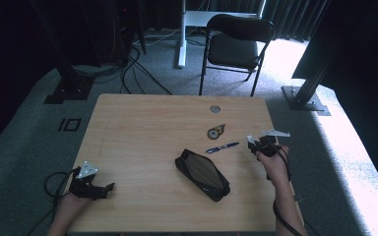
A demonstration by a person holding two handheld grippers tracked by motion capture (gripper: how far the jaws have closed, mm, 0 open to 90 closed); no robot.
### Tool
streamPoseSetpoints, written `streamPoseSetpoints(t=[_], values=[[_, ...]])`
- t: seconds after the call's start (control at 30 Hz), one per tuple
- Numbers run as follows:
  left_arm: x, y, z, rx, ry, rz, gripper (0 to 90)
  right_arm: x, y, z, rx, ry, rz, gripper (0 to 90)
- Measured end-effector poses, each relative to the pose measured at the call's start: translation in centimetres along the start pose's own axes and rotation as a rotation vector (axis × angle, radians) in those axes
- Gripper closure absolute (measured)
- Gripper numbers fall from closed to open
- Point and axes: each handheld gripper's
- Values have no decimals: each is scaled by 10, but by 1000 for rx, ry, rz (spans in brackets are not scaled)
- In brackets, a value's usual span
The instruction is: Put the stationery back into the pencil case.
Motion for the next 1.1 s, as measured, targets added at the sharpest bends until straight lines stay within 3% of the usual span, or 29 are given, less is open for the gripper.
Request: streamPoseSetpoints(t=[0.17,0.5,0.63,0.9,1.03,1.1], values=[[0,0,0,0,0,0,6,-11,5,4,-26,-30,18,700],[0,0,0,0,0,0,6,-38,31,10,-86,-74,139,699],[0,0,0,0,0,0,6,-58,55,15,-160,-102,169,699],[0,0,0,0,0,0,6,-77,85,17,-191,-127,243,699],[0,0,0,-1,-1,0,6,-85,105,17,-241,-136,287,699],[0,0,0,-1,-1,0,6,-85,107,16,-237,-140,301,699]])
Point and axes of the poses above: each handheld gripper's, and its own axes: x roughly forward along the jaws, z roughly out of its top, y roughly to its left, and after that the axes turned 14 degrees about -z, right-handed
